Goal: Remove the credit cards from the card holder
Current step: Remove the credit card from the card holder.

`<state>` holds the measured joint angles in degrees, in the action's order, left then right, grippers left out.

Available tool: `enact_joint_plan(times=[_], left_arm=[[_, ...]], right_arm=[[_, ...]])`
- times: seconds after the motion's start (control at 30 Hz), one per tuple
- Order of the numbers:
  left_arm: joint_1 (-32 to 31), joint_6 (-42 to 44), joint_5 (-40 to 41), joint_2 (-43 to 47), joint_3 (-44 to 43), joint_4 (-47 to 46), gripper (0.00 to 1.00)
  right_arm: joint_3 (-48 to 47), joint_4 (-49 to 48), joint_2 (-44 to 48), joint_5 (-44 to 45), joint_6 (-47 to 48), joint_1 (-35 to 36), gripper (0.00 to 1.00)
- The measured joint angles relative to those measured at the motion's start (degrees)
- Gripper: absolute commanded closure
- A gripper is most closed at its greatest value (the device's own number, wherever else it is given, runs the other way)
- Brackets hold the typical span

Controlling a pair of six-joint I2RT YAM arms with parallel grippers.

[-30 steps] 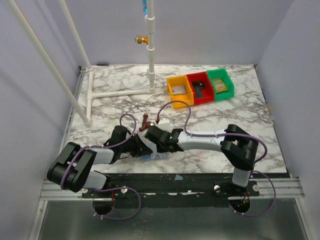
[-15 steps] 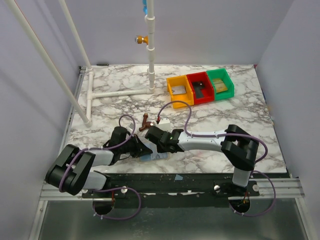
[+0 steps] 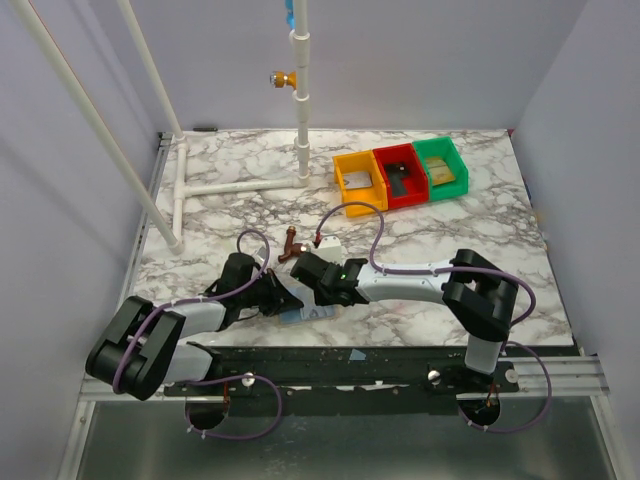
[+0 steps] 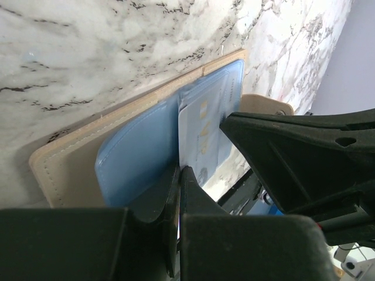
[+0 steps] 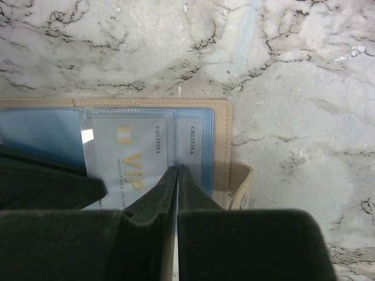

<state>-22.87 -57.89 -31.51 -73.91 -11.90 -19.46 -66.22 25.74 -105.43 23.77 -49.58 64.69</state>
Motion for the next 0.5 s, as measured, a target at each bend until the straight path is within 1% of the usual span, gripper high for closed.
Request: enact_joint_plan(times=[0.2, 0.5], left_arm=[[0.0, 1.07, 0.2, 0.39, -0.79, 1.88, 1.0], [0.0, 1.62, 0.22, 0.39, -0.85, 2.03, 1.0]], right_arm=[[-0.11, -0.04, -0.15, -0.02, 0.13, 0.0, 0.97], [-1.07, 0.83, -0.79, 0.0, 0.66, 0.02, 0.97]])
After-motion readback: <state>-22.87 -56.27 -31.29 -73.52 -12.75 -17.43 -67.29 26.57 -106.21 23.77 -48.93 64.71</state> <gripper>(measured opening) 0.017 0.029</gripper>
